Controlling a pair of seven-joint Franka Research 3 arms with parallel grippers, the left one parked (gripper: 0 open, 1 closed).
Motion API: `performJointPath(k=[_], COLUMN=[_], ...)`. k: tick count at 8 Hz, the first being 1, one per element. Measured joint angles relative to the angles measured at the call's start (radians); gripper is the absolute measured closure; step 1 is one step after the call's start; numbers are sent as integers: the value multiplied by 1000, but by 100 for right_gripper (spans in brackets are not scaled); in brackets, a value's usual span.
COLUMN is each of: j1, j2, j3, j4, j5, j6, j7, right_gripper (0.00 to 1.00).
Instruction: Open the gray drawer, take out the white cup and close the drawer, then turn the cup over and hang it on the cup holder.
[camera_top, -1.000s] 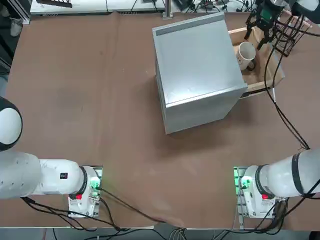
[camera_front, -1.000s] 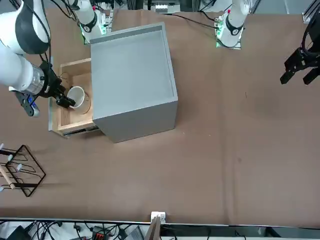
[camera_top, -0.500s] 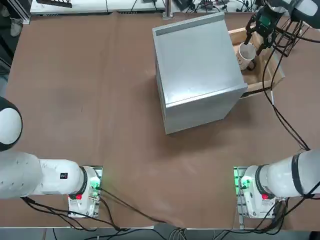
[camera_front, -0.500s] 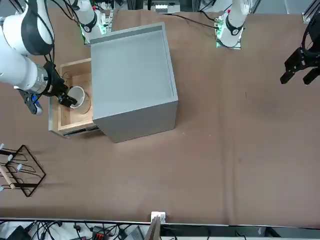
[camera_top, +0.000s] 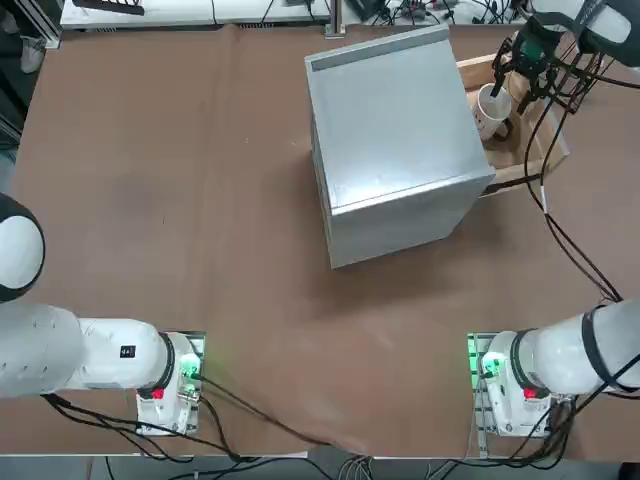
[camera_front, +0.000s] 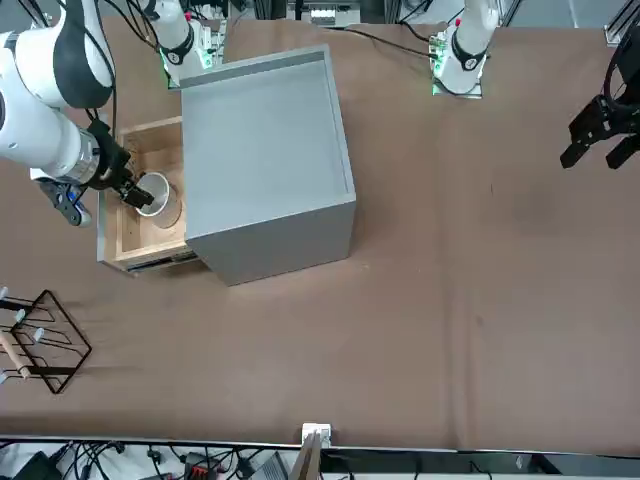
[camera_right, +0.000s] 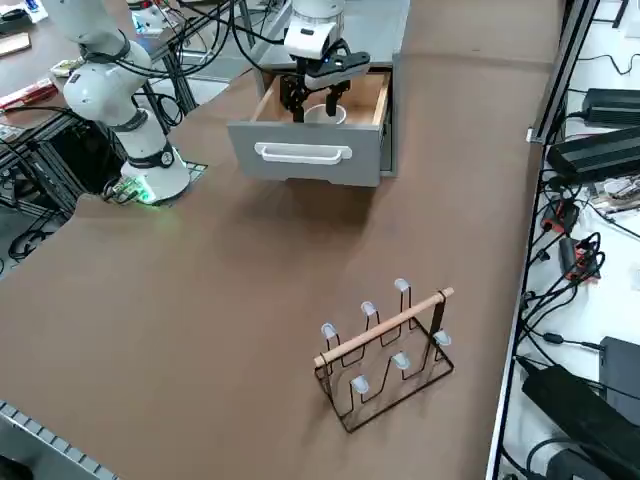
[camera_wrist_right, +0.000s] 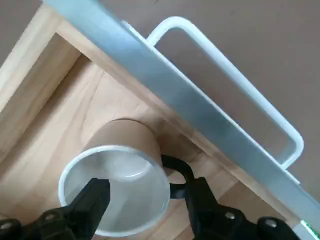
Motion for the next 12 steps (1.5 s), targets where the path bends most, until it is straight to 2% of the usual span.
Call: performJointPath(k=[6,7,8,9,10,11,12], j1=[36,36,36,36,36,36,36], j2=[3,5,8,9,9,9,10], j3=[5,5,5,5,5,4,4], j4=[-39,-40,-40,-40,-39,-39,-39], j5=[-58,-59,-59,-61,-63,-63,-63], j6=[21,25,31,32,32,32,32], j7=[-35,-35,-36,-36,-36,-36,-36], right_gripper=[14,19,25,37,44,68,77])
